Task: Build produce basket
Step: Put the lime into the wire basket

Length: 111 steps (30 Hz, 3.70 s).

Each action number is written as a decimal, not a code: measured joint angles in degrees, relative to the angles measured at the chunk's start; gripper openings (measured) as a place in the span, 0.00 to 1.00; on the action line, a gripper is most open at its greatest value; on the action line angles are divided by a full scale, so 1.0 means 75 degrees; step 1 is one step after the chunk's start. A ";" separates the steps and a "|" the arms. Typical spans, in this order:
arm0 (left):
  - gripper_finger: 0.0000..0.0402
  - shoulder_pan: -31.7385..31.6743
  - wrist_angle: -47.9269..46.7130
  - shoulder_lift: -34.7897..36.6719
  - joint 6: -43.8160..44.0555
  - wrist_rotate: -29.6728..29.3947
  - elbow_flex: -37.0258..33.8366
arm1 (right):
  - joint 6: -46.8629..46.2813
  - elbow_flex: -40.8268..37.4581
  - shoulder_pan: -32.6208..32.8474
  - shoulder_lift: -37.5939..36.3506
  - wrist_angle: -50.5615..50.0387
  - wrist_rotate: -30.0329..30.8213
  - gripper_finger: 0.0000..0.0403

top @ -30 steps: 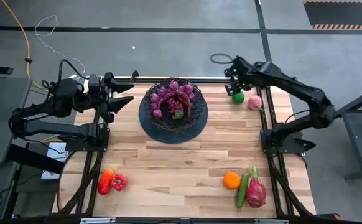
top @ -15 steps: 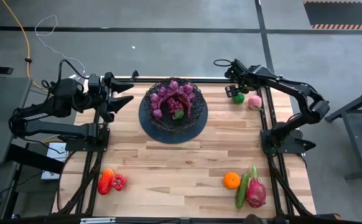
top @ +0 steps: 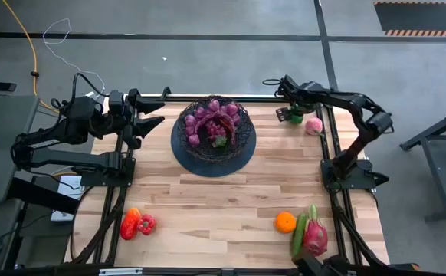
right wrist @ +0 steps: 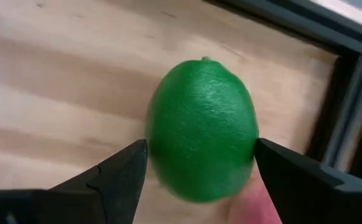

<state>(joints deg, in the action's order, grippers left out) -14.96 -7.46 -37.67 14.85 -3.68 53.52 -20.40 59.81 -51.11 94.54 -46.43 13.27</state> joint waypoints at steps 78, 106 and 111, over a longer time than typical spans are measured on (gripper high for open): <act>0.64 0.0000 -0.0175 -0.0047 -0.0003 -0.0265 0.0003 | -0.0284 0.0725 0.5921 -0.2637 0.5434 -0.2269 0.55; 0.64 0.0003 -0.0175 -0.0041 -0.0059 -0.0469 0.0003 | 0.1184 0.2582 0.5171 0.0884 0.1605 0.0056 0.57; 0.64 0.0003 -0.0175 -0.0044 -0.0133 -0.0483 0.0003 | 0.1200 0.2582 0.5162 0.0884 0.1296 0.0409 0.57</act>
<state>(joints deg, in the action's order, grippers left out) -14.94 -8.78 -38.00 13.85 -7.30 53.54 -11.40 79.18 -12.40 101.16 -36.71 16.34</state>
